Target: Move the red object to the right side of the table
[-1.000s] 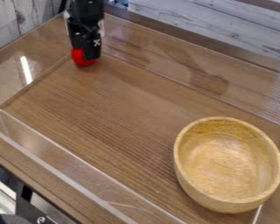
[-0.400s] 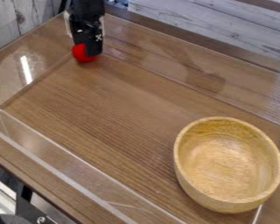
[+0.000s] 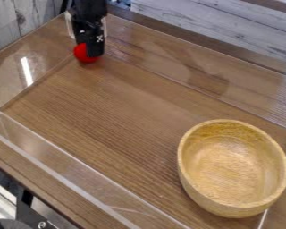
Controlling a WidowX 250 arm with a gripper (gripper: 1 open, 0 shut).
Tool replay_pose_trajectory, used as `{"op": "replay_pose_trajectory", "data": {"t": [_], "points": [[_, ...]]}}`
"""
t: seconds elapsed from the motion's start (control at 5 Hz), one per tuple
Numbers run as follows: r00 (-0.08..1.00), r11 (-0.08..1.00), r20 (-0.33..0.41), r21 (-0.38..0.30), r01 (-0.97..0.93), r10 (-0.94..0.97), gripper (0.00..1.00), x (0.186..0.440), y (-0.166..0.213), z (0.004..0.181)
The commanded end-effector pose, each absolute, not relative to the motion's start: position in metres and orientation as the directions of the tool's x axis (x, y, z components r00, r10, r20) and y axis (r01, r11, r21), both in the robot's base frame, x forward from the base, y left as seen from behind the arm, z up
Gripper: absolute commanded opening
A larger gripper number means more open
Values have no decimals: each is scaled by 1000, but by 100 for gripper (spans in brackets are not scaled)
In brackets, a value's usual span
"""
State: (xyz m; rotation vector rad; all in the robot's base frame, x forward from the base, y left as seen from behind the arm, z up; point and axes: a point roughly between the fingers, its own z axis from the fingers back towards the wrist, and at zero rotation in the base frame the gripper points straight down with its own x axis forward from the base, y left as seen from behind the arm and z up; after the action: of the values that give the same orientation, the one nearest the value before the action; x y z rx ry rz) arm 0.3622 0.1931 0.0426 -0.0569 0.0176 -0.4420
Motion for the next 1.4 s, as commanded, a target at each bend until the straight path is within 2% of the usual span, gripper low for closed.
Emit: {"op": "replay_pose_trajectory", "data": {"t": [0.0, 0.2, 0.6, 1.0, 1.2], "points": [[896, 895, 26, -44, 444, -443, 100, 360, 198, 50], [917, 915, 43, -62, 398, -396, 0, 363, 200, 51], [926, 919, 77, -118, 377, -370, 0, 353, 162, 52], [877, 858, 103, -181, 481, -470, 0, 361, 145, 72], [889, 862, 108, -219, 458, -445, 0, 357, 144, 74]]}}
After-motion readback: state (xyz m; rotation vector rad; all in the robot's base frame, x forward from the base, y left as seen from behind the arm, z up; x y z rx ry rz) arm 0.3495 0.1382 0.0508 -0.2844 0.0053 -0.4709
